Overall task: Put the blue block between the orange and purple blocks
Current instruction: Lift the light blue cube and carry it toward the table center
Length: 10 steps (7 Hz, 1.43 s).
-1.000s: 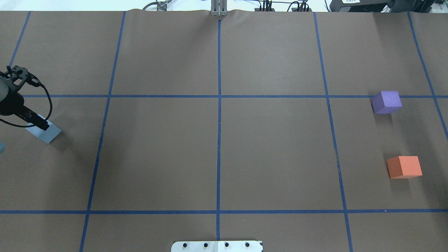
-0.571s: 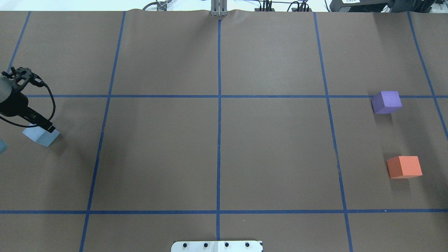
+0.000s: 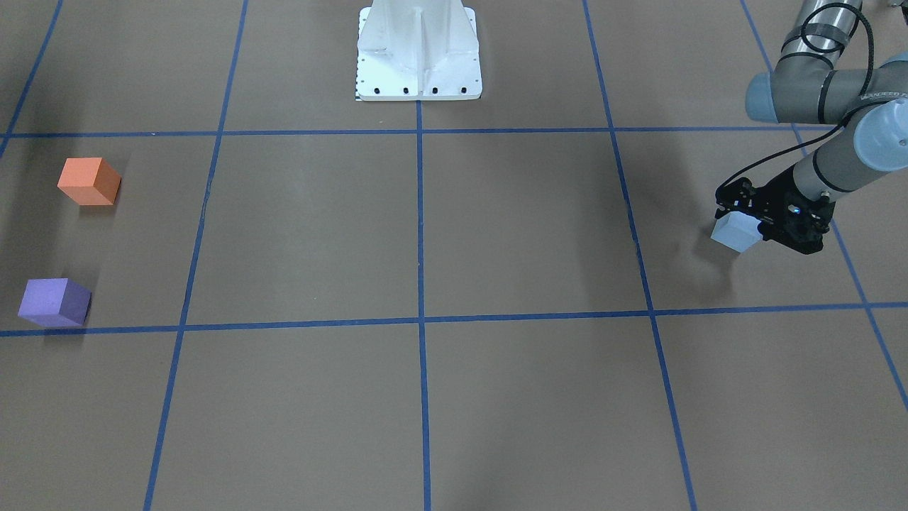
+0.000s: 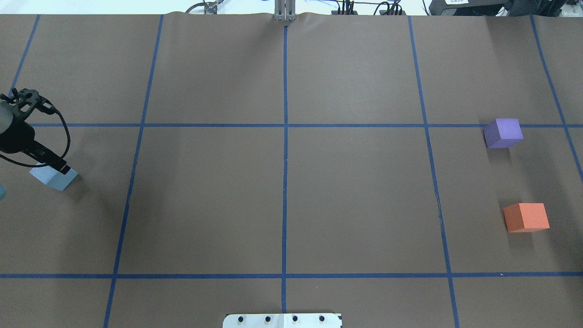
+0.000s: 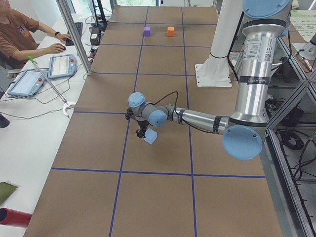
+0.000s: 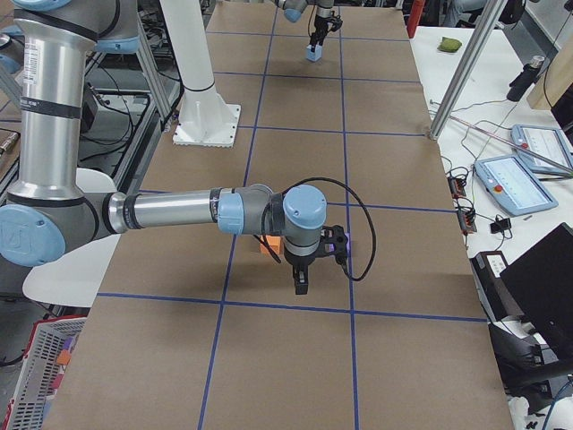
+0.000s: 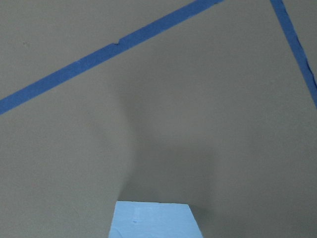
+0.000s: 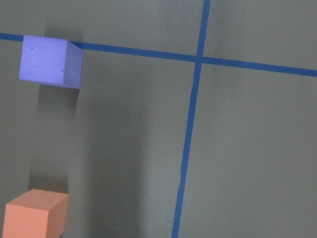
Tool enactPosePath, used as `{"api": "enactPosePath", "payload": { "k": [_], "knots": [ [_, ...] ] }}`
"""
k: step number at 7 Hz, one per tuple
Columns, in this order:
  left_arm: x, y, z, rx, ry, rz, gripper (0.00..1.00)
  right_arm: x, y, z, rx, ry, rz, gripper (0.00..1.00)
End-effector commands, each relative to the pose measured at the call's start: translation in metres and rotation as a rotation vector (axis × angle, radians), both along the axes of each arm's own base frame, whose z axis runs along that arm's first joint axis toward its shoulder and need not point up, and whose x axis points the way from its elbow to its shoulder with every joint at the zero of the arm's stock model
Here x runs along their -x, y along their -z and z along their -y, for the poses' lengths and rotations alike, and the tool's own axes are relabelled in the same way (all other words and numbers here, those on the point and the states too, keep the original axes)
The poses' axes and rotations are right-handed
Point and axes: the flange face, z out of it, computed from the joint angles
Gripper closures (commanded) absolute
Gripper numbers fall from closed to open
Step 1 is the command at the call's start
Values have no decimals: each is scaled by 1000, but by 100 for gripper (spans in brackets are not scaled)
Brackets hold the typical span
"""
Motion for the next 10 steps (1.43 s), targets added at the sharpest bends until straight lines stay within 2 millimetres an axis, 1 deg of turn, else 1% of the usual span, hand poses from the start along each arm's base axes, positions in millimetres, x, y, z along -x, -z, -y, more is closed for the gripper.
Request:
{"api": "enactPosePath", "payload": {
  "k": [1, 3, 4, 5, 6, 7, 8, 9, 10],
  "knots": [
    [1, -6, 1, -11, 14, 34, 0, 0, -1, 0, 1, 0, 0, 0],
    [-13, -11, -7, 3, -13, 38, 0, 0, -1, 0, 4, -1, 0, 0],
    [-13, -17, -10, 15, -15, 43, 8, 0, -1, 0, 2, -1, 1, 0],
    [-13, -20, -10, 18, -15, 48, 39, 0, 0, 0, 3, -1, 3, 0],
    [-10, -18, -10, 15, -9, 47, 79, 0, -1, 0, 2, -1, 1, 0],
    [-4, -12, -7, 16, 8, 40, 100, 0, 1, 2, -2, -1, 2, 0],
    [1, 16, -9, 60, 54, 42, 100, 0, 3, 3, -2, -4, 2, 0],
    [-2, 75, -8, 136, 99, 66, 100, 0, 7, 5, -6, -7, -1, 0],
    [-12, 147, 5, 178, 151, 59, 100, 0, 11, 8, -19, -5, -3, 0]
  ]
}}
